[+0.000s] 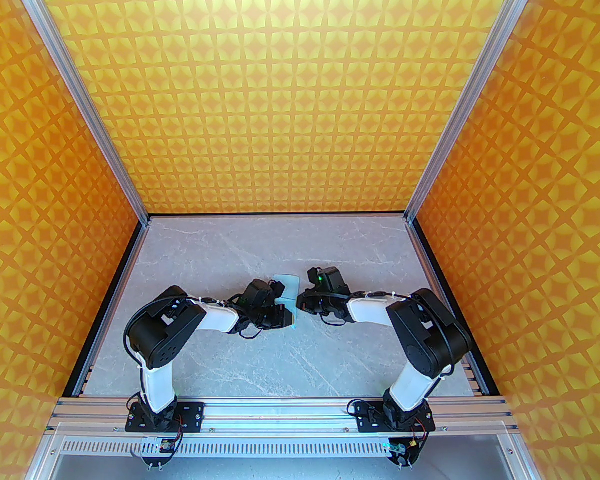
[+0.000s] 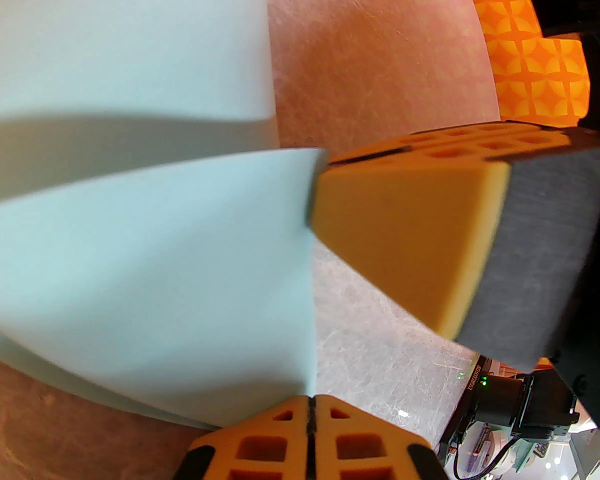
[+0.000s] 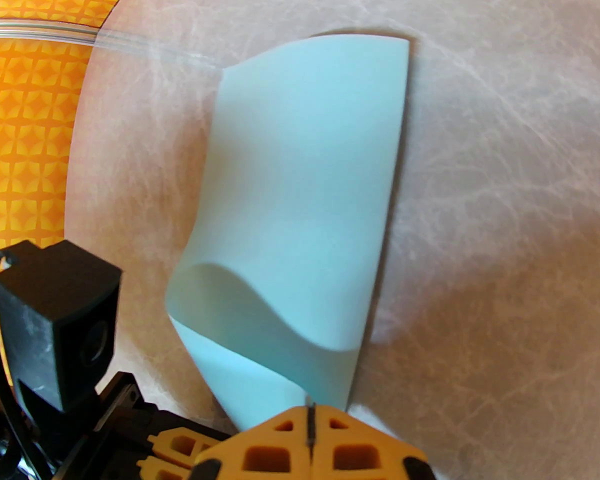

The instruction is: Fold a paper plane with a square sheet of paper (fold left side to right side)

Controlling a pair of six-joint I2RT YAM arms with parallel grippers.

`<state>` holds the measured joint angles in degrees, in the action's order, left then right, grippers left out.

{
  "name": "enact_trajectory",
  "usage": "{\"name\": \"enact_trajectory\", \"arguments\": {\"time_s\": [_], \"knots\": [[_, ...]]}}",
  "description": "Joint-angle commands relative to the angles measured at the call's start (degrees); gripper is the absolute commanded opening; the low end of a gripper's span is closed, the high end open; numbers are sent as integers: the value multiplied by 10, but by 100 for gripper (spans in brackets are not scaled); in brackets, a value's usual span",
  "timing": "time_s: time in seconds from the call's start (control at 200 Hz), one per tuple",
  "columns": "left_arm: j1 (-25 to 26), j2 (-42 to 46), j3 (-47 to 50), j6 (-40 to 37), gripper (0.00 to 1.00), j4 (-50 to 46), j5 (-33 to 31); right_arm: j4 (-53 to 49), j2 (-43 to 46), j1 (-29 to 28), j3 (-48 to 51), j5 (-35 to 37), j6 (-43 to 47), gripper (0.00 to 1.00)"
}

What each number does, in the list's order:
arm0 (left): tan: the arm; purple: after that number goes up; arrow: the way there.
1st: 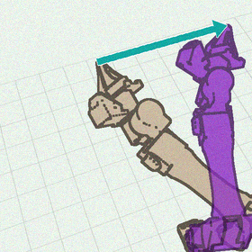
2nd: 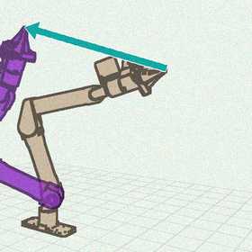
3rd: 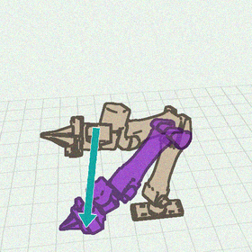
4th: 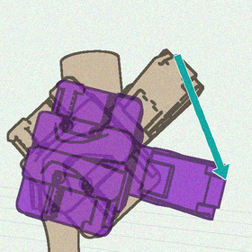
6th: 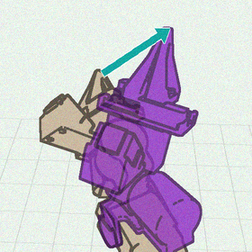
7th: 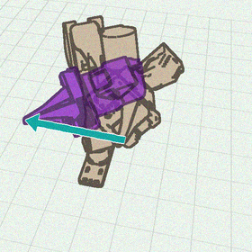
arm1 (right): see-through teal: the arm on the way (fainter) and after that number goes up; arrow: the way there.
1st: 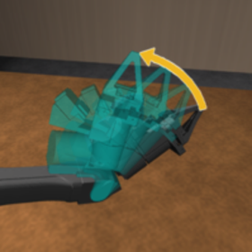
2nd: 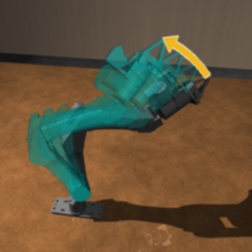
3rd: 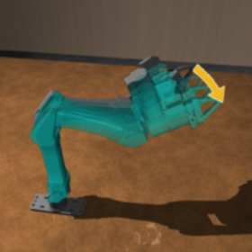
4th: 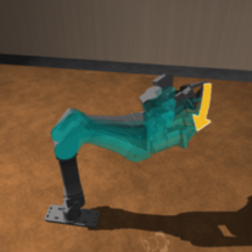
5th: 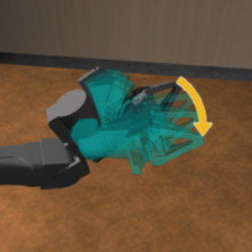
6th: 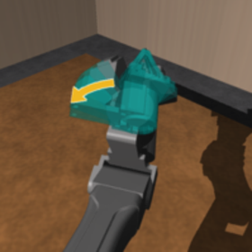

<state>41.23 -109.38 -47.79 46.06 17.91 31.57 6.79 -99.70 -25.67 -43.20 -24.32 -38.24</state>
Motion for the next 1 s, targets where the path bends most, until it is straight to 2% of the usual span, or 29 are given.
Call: {"name": "enact_trajectory", "arguments": {"time_s": [0.0, 0.74, 0.995], "knots": [[10, -28, -9, -4, 8, -22, 1, -4, -11, 4, -11, 9, 8, 0], [13, -29, -13, -8, 8, -30, 1, -9, -34, 4, -22, 14, 10, 0], [12, 4, -20, -15, 13, -55, 1, -35, -49, 3, -28, 21, 16, 0]]}}
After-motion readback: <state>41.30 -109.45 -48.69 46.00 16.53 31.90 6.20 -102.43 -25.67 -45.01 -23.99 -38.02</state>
